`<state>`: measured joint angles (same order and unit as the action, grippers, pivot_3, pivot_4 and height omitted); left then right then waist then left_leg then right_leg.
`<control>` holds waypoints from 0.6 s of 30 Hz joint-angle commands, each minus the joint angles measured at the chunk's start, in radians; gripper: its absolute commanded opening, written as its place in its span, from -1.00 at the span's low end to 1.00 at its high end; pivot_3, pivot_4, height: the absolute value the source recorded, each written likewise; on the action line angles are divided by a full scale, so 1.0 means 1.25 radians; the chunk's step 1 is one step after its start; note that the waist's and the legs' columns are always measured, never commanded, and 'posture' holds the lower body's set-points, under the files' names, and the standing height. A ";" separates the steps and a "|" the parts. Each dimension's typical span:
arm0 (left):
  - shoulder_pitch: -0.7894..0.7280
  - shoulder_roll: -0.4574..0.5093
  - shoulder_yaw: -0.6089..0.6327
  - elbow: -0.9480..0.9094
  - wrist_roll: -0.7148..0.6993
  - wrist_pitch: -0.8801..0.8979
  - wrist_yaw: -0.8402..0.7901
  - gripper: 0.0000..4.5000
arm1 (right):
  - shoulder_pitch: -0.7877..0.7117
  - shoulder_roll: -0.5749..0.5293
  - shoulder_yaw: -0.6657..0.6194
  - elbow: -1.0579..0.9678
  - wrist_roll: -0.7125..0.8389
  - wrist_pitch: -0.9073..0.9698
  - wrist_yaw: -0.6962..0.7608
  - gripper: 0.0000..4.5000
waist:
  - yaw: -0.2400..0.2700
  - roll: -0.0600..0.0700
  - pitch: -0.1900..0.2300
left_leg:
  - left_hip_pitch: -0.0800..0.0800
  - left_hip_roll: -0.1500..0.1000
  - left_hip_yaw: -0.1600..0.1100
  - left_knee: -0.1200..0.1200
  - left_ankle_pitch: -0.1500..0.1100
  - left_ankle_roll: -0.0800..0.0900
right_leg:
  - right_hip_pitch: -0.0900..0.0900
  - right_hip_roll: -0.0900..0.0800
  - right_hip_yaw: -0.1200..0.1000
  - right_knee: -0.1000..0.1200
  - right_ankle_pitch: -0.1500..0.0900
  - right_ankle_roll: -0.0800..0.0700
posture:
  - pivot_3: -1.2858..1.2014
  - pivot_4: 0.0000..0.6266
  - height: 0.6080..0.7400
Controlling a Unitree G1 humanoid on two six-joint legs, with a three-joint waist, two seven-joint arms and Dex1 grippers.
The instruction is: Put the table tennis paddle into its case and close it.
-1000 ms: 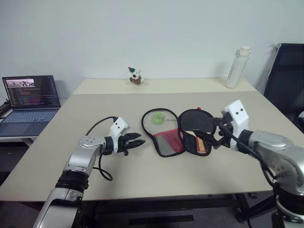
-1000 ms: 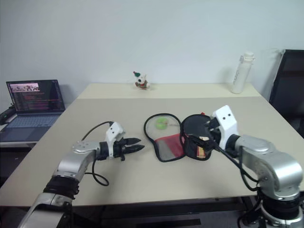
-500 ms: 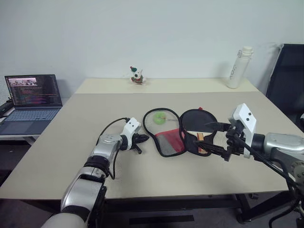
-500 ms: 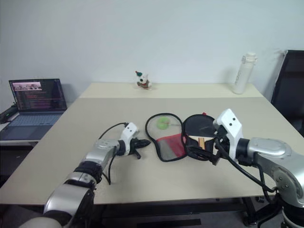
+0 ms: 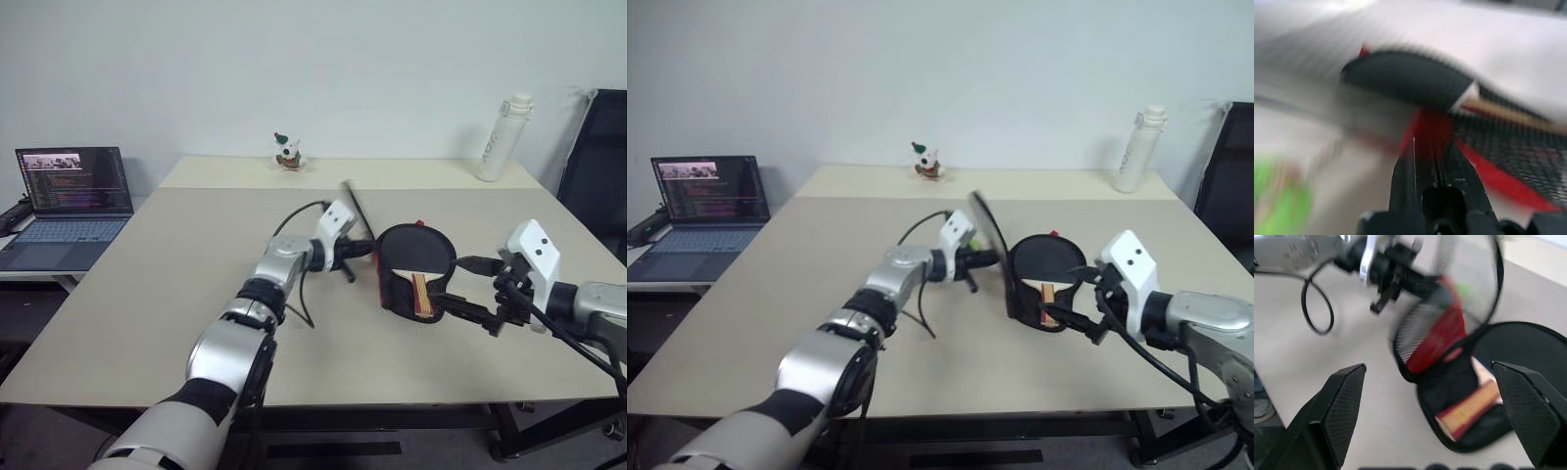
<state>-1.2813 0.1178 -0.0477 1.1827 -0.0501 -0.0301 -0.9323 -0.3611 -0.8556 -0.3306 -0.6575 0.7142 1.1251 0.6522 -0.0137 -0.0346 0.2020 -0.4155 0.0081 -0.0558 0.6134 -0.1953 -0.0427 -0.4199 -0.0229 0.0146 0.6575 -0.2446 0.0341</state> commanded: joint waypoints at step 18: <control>0.144 0.106 0.025 -0.273 -0.074 0.032 -0.289 -0.98 | -0.171 0.131 0.101 0.374 -0.133 -0.036 -0.212 1.00 | -0.026 0.002 0.000 | 0.003 0.002 0.002 0.000 0.000 0.000 | -0.001 0.001 0.003 0.004 0.000 0.000 | 0.03 -0.52 1.00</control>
<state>-1.1171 0.2090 -0.0160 0.9630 -0.1050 -0.0199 -1.2195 -0.5406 -0.7047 -0.2087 -0.2473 0.5871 1.1139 0.4203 -0.0466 -0.0326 0.2018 -0.4122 0.0101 -0.0528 0.6138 -0.1950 -0.0429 -0.4209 -0.0212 0.0187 0.6630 -0.2426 0.0310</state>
